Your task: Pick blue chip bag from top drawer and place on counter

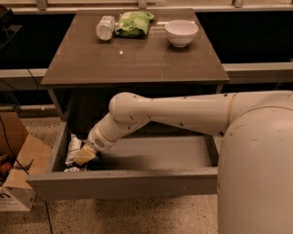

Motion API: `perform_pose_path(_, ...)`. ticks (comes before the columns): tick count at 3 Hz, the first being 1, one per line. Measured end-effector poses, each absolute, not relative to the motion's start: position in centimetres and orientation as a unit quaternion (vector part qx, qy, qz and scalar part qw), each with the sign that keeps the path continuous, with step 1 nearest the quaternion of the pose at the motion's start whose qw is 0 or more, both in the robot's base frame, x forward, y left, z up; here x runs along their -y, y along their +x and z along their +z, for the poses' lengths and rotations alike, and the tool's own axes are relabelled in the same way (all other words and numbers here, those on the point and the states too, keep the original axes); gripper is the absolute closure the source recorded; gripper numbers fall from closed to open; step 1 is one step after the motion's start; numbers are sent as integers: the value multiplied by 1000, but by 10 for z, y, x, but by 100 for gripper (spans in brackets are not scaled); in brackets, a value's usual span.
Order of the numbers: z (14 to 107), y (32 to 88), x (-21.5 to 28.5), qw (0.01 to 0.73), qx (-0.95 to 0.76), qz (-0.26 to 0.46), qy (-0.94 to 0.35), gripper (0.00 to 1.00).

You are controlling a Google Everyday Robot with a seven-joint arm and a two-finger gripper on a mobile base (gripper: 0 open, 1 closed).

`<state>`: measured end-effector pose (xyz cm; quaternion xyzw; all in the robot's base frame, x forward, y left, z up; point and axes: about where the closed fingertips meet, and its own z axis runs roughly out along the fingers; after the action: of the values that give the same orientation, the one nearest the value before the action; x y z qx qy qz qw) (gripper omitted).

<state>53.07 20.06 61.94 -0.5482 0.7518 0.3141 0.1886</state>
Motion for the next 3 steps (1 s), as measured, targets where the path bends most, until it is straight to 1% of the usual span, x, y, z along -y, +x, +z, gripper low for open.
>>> perform_pose_path(1, 642, 533, -198, 216, -749, 322, -537, 94)
perform_pose_path(2, 733, 553, -166, 301, -713, 345, -531, 100)
perform_pose_path(3, 801, 570, -118, 360, -675, 360, -534, 100)
